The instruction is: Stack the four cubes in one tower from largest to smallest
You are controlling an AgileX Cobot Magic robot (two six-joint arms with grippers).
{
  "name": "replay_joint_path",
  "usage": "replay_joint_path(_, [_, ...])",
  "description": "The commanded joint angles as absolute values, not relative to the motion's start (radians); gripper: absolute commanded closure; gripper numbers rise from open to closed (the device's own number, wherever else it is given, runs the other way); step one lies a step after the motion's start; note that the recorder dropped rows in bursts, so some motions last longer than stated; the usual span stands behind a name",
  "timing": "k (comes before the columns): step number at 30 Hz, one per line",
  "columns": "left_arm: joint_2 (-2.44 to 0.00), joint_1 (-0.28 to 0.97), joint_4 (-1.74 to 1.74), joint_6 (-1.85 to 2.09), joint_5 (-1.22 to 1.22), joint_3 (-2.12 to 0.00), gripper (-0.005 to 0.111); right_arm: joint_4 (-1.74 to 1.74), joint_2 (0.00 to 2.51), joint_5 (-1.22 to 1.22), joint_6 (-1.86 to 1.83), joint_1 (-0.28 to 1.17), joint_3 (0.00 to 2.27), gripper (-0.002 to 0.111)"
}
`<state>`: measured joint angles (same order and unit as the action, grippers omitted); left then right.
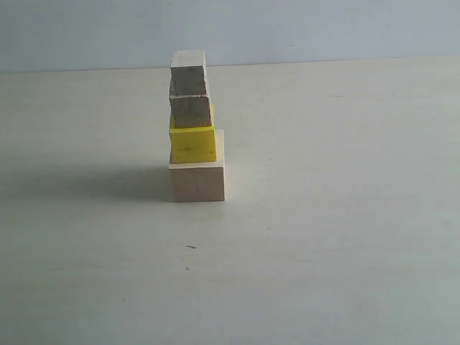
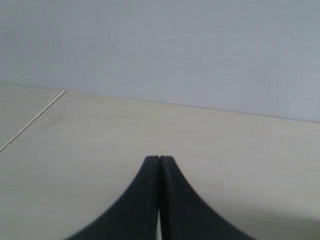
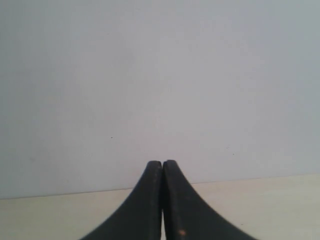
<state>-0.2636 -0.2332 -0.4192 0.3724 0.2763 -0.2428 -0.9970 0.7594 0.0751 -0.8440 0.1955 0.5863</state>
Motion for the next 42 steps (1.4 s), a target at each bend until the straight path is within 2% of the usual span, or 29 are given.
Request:
replay_joint_path(1, [-0.151, -0.218, -0.463, 0.357, 0.192, -0.101, 0.107, -0.993, 0.756, 0.078, -0.845, 0.192, 0.584, 0.108])
replay_joint_path(7, [-0.048, -0.218, -0.454, 0.357, 0.194, -0.021, 0.107, -0.991, 0.756, 0.076, -0.845, 0.192, 0.584, 0.108])
replay_joint_path(24, [0.0, -0.218, -0.347, 0.4, 0.283, 0.0, 0.107, -0.991, 0.756, 0.076, -0.845, 0.192, 0.584, 0.108])
replay_joint_path(31, [0.0, -0.179, -0.127, 0.097, 0.309, 0.0, 0.107, -0.991, 0.756, 0.076, -0.845, 0.192, 0.584, 0.108])
replay_joint_path(42, [0.0, -0.127, -0.103, 0.1, 0.354, 0.0, 0.107, -0.991, 0.756, 0.076, -0.845, 0.192, 0.584, 0.108])
